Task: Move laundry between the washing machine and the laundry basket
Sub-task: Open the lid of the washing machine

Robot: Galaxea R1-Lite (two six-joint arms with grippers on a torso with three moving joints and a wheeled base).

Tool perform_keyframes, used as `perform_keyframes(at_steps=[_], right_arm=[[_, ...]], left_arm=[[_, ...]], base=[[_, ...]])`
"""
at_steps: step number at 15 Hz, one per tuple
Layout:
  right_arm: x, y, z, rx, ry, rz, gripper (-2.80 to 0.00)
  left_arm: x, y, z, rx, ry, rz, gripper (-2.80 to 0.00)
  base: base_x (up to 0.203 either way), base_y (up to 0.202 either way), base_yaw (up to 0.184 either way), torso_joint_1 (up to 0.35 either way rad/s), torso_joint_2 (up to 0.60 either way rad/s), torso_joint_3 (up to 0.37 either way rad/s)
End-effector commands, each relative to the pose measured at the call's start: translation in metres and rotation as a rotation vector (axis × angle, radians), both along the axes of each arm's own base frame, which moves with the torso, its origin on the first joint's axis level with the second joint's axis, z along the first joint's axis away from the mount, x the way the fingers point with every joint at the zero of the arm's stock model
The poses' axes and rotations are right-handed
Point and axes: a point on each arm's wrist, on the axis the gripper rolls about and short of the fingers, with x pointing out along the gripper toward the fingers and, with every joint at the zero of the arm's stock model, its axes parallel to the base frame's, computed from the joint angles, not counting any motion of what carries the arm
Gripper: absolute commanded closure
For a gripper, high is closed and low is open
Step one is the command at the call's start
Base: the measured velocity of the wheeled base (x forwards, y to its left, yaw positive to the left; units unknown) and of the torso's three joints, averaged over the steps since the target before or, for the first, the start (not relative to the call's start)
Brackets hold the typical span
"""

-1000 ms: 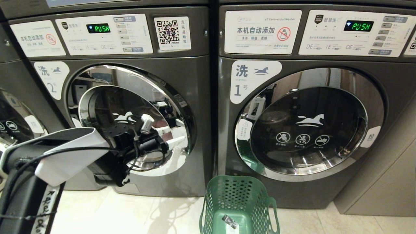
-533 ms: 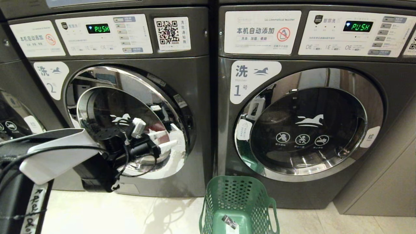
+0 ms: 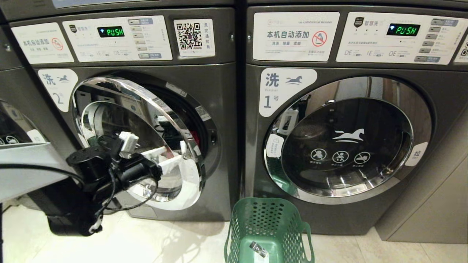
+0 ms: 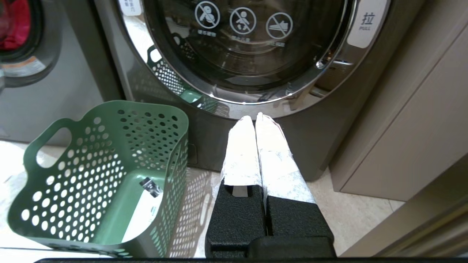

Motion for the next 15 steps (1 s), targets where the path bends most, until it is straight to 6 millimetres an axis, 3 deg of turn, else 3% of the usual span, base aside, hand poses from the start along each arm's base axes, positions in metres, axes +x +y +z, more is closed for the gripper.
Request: perform_keyframes(at_steps=[1,5,9,12,14,15], right_arm=[[0.0,0.0,0.0,-0.001,0.001,0.0,0.0],[0.0,0.0,0.0,-0.001,0.002,0.0,0.0],[0.0,0.0,0.0,-0.001,0.001,-0.001,0.0],[0.0,0.0,0.0,-0.001,0.0,0.0,0.0],[0.0,0.0,0.0,-0.001,0.0,0.0,0.0],[0.0,0.0,0.0,-0.001,0.0,0.0,0.0]], left_arm=[[-0.016,0.014,0.022,-0.012,-0.041,0.129,-2.8],[-0.037,0.039,0.042,-0.061,-0.053,0.327,-2.8],[-0.067,0.062,0.082,-0.082,-0.164,0.459,-2.8],[-0.118,0.115,0.128,-0.091,-0.296,0.725,-2.8],[-0.169,0.149,0.166,-0.094,-0.422,0.939,-2.8],[-0.197,0.153,0.192,-0.101,-0.521,1.003,-2.8]], base=[[0.0,0.0,0.0,0.0,0.0,0.0],[0.0,0.0,0.0,0.0,0.0,0.0],[0.0,0.0,0.0,0.0,0.0,0.0],[0.0,0.0,0.0,0.0,0.0,0.0],[0.0,0.0,0.0,0.0,0.0,0.0],[0.0,0.0,0.0,0.0,0.0,0.0]])
